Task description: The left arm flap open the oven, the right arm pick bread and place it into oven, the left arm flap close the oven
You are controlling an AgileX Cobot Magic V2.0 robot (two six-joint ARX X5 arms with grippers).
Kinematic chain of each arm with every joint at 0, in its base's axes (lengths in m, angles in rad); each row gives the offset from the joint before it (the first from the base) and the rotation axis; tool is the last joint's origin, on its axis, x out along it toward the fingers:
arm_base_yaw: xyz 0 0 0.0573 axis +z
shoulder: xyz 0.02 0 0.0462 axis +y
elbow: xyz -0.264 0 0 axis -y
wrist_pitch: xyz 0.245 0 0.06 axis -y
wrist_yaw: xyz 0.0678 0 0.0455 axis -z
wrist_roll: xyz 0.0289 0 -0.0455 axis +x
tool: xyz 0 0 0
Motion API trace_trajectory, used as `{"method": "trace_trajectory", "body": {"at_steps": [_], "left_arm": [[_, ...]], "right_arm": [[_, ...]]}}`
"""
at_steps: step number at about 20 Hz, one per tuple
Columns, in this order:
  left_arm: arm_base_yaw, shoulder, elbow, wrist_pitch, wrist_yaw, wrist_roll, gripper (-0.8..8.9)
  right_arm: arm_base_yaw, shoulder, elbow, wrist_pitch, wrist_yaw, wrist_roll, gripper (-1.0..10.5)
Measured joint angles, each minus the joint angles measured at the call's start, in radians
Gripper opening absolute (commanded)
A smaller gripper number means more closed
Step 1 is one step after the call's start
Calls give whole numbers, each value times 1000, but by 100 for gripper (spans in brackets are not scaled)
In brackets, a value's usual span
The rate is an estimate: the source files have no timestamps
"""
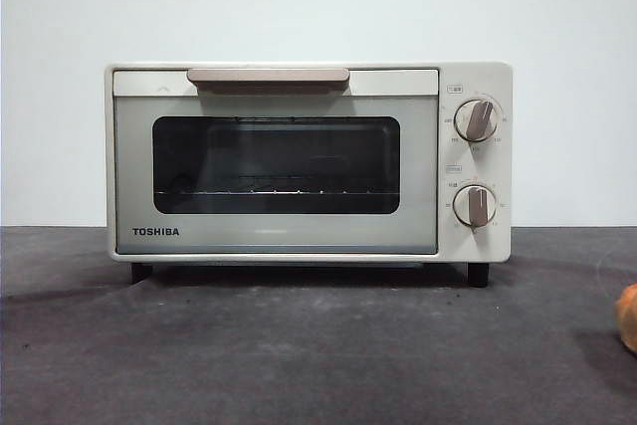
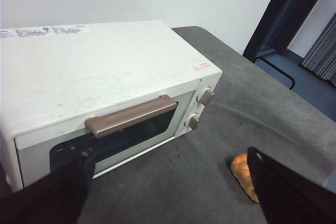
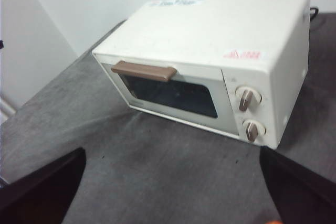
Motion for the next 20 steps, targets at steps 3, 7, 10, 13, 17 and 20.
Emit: {"method": "trace_trajectory", "body": {"at_steps": [3, 7, 10, 13, 17, 20], "left_arm": [[-9, 0, 0, 0, -1, 0, 468], [-16, 0, 0, -1, -1, 0, 467], [-16, 0, 0, -2, -1, 0, 466], [-16, 0, 0, -3, -1, 0, 466], [-16, 0, 0, -4, -1, 0, 466], [-16, 0, 0, -12, -1, 0, 466]], "right_arm": [[0, 30, 0, -46, 0, 13, 548], [0, 106, 0, -140, 28, 23, 548], [0, 173, 0, -223, 114, 23, 548], [0, 244, -24, -253, 196, 22, 548], [0, 342, -135, -234, 209, 25, 548], [8, 436, -238, -170, 230, 60, 548]]}}
